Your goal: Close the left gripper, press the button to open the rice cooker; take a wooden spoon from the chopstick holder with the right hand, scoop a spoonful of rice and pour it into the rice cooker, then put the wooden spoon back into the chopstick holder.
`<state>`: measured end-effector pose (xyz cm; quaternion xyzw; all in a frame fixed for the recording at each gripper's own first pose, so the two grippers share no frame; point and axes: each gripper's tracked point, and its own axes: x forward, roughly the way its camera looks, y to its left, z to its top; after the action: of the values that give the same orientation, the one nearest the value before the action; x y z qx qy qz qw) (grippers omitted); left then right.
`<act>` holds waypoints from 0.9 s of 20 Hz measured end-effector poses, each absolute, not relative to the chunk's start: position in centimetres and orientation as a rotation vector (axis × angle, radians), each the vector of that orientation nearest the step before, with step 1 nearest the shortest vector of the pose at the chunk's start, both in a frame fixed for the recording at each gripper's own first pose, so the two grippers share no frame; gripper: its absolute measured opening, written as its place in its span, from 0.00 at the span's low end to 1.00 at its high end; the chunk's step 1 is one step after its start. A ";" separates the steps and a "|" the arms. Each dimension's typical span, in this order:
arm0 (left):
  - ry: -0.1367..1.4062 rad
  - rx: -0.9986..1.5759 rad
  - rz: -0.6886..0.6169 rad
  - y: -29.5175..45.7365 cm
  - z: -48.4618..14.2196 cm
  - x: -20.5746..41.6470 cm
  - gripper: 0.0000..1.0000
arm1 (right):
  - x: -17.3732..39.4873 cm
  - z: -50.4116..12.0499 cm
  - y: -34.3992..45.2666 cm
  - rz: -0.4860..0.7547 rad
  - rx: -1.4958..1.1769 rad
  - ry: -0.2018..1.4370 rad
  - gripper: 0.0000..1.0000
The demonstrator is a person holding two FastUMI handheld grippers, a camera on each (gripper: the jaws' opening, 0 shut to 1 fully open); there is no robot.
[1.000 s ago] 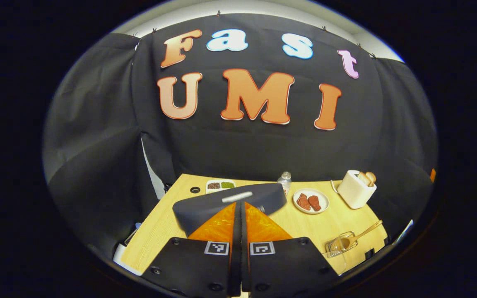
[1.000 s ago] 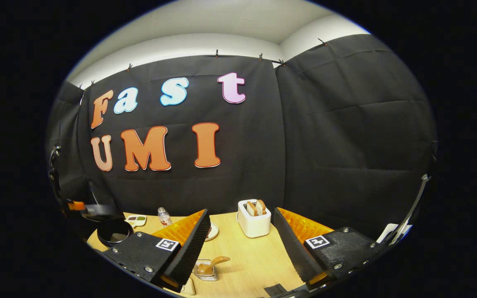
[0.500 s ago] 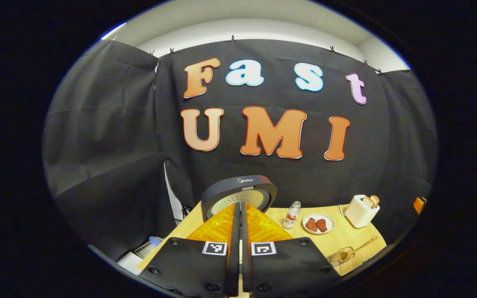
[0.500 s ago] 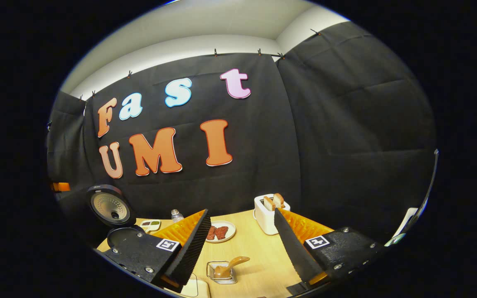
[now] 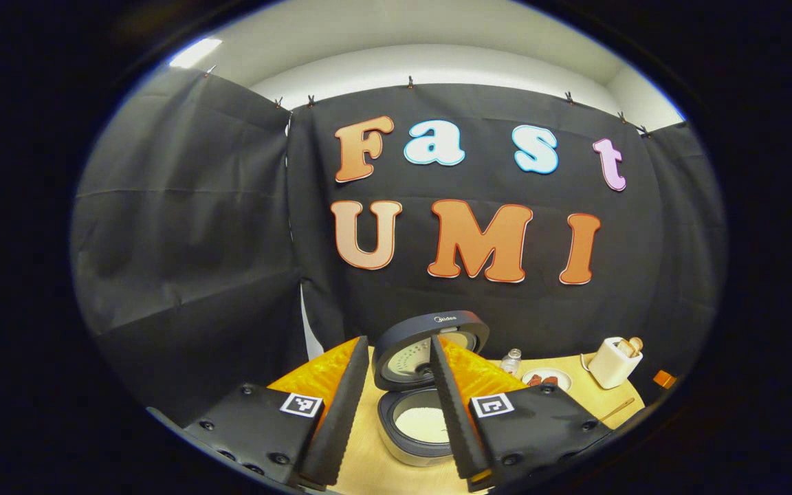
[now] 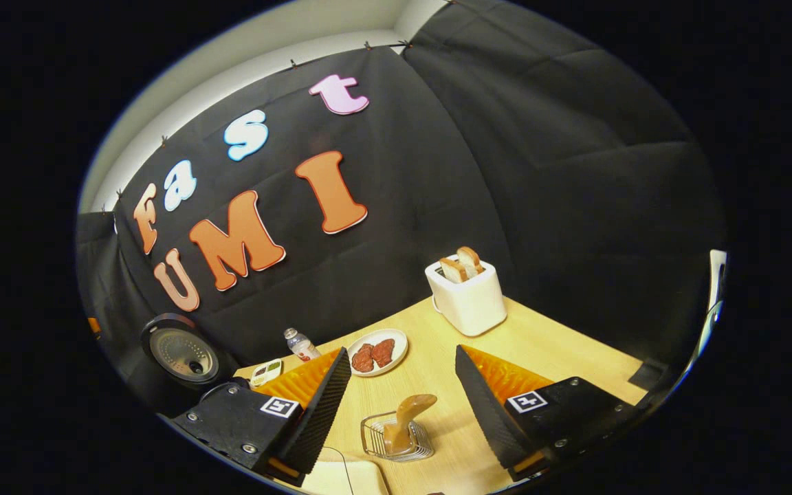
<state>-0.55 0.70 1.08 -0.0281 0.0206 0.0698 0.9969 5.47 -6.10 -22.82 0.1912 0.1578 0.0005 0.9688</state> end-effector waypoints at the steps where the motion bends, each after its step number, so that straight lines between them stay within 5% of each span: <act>1: 0.044 -0.074 0.128 0.7 1.1 -0.8 0.66 | 5.5 -23.7 -5.9 0.003 0.410 0.333 0.95; 8: 0.027 -0.103 0.115 2.1 1.5 -1.2 1.00 | 6.4 -30.1 -4.6 -0.037 0.519 0.440 0.95; 13: 0.051 -0.073 0.150 3.9 0.8 -0.8 0.99 | 6.2 -33.2 -2.9 -0.010 0.551 0.515 0.94; 18: 0.071 -0.081 0.155 5.1 -0.2 0.2 1.00 | 6.7 -35.1 -0.3 0.013 0.561 0.581 0.58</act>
<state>0.18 5.13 -0.23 -0.0403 0.0353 0.0773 0.9956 6.67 -0.26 -35.08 0.2727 0.2825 0.0062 0.9197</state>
